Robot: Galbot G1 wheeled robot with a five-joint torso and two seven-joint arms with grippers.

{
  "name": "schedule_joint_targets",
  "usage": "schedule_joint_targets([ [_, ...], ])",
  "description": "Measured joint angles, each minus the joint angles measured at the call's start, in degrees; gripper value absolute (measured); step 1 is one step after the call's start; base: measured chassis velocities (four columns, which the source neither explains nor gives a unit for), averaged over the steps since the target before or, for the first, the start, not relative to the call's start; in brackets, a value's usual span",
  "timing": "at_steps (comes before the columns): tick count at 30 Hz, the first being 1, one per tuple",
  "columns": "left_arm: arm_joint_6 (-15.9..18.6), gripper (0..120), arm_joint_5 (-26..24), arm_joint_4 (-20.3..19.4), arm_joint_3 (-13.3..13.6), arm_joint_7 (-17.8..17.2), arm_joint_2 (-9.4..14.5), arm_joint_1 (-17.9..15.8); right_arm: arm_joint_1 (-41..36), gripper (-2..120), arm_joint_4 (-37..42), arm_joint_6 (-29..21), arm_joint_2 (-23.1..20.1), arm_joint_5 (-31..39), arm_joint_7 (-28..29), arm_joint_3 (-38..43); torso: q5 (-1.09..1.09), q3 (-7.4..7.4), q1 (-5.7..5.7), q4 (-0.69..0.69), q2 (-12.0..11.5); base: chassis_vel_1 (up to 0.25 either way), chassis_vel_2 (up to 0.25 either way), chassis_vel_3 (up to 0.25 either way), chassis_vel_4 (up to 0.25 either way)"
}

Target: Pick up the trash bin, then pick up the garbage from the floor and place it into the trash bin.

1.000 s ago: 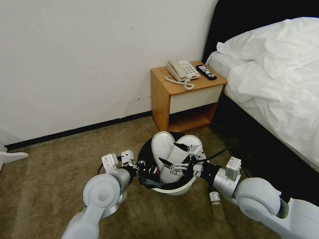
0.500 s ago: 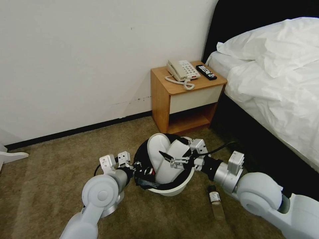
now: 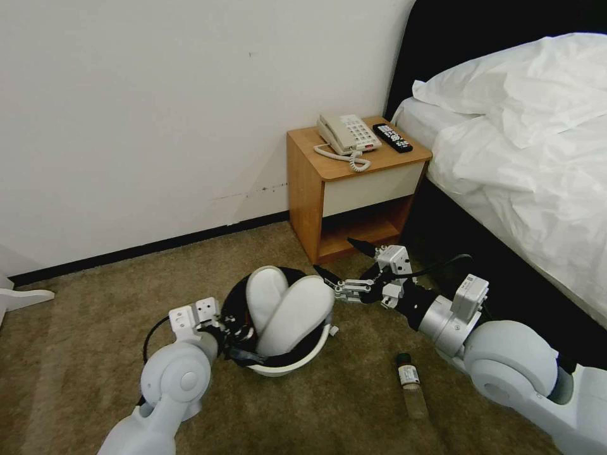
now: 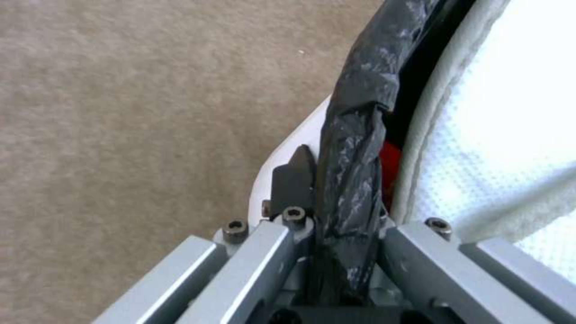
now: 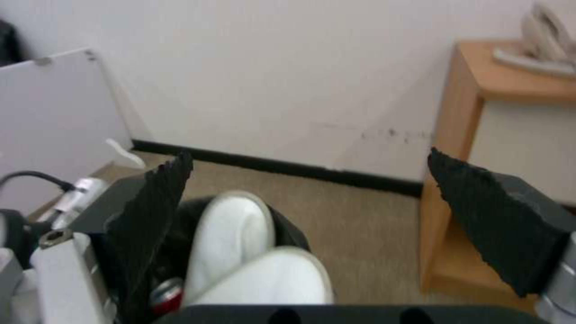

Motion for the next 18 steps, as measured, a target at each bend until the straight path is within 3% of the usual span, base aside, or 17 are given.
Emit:
schedule_joint_targets([
  [6,-0.8,1,2.0,-0.8,-1.6,0.2,0.3,1.6,-2.3,100,-0.1,-2.3,2.4,1.4,4.9,-0.8,0.00,0.00,0.00,0.00,0.0,0.000,0.000,0.000,0.000],
  [9,-1.1,1,3.2,-1.1,-2.5,0.5,0.2,2.3,-3.8,100,-0.2,-5.0,3.2,2.6,9.1,-0.9,0.00,0.00,0.00,0.00,0.0,0.000,0.000,0.000,0.000],
  [12,-1.3,1,4.0,-2.1,-3.5,0.9,0.1,3.0,-5.4,100,-0.7,-11.2,4.2,6.1,17.2,-1.2,0.00,0.00,0.00,-0.01,0.0,0.000,0.000,0.000,0.000],
  [18,-1.4,1,4.7,-3.2,-4.2,1.8,0.0,3.7,-5.1,100,-1.7,-15.3,5.8,12.1,24.1,-2.4,0.01,0.00,0.00,-0.01,0.0,0.000,0.000,0.000,0.000],
])
